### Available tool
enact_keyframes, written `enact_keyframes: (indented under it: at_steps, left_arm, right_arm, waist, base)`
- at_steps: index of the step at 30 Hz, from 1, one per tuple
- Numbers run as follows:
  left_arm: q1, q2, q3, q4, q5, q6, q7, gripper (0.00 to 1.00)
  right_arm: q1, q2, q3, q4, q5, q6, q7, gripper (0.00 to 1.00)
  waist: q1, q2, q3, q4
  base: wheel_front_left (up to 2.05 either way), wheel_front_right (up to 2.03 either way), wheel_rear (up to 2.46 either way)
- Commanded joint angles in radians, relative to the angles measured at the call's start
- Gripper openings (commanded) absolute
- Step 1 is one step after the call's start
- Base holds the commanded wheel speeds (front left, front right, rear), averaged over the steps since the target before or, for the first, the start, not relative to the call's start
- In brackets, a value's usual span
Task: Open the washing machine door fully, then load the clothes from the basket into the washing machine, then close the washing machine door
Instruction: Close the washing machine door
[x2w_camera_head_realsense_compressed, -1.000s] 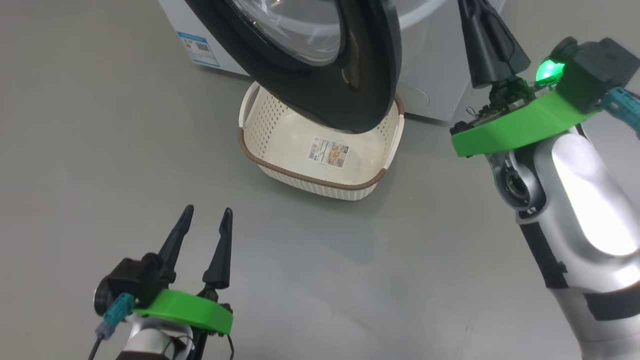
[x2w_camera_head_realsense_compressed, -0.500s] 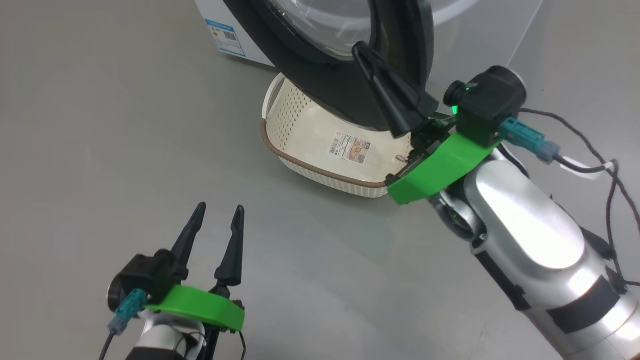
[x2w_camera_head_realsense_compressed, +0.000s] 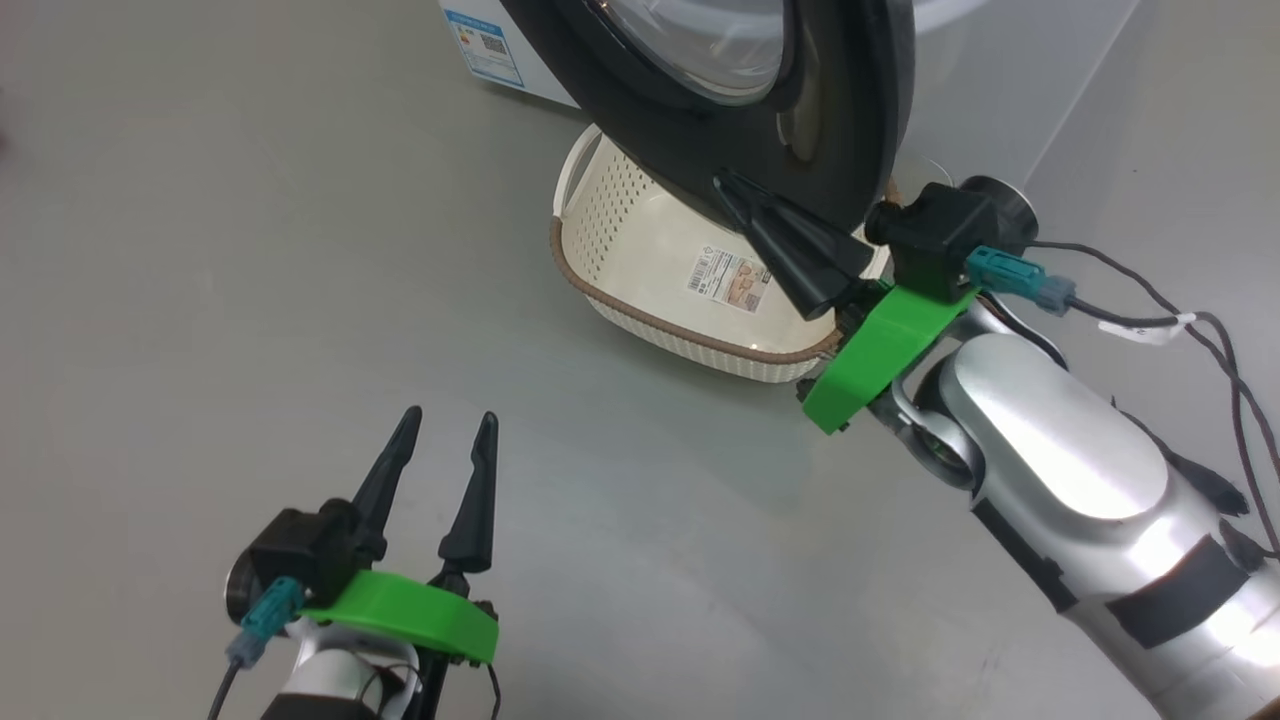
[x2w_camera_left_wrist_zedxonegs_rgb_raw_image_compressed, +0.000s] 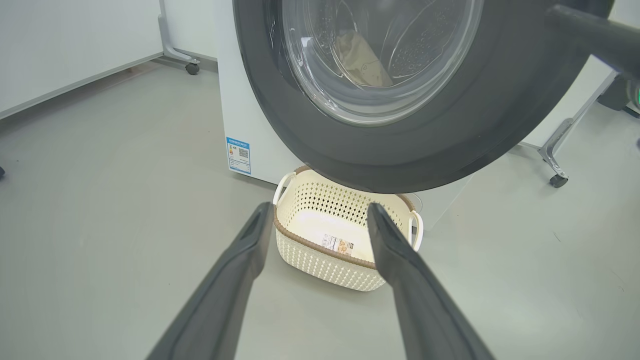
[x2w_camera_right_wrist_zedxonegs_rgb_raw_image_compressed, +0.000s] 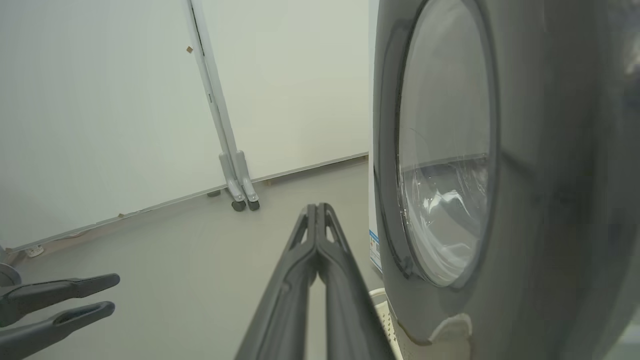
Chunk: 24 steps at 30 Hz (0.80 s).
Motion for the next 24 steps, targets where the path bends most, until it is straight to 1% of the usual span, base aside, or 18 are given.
enact_keyframes:
  at_steps: [1,10,14,24]
  left_arm:
    - [-0.038,0.01,0.037,-0.024,0.004,0.0,-0.011,1.0]
    - [-0.057,0.002,0.031,-0.023,0.006,0.0,-0.011,1.0]
    - [-0.064,0.0,0.029,-0.024,0.004,0.0,-0.011,1.0]
    - [-0.083,-0.004,0.029,-0.033,-0.005,0.0,-0.011,1.0]
  right_arm:
    - [-0.03,0.011,-0.02,-0.008,-0.002,0.0,-0.006,0.0]
    - [-0.054,0.013,-0.11,0.071,-0.043,0.0,-0.006,0.0]
    - [-0.066,0.012,-0.16,0.087,-0.05,0.0,-0.006,0.0]
    - [-0.106,-0.003,-0.233,0.11,-0.07,0.0,-0.006,0.0]
  waist:
    - [0.0,0.0,0.006,0.001]
    - [0.0,0.0,0.032,-0.001]
    - [0.0,0.0,0.047,-0.002]
    - [0.0,0.0,0.089,-0.002]
  base:
    - [0.0,0.0,0.0]
    - [0.0,0.0,0.0]
    - [0.0,0.0,0.0]
    - [0.0,0.0,0.0]
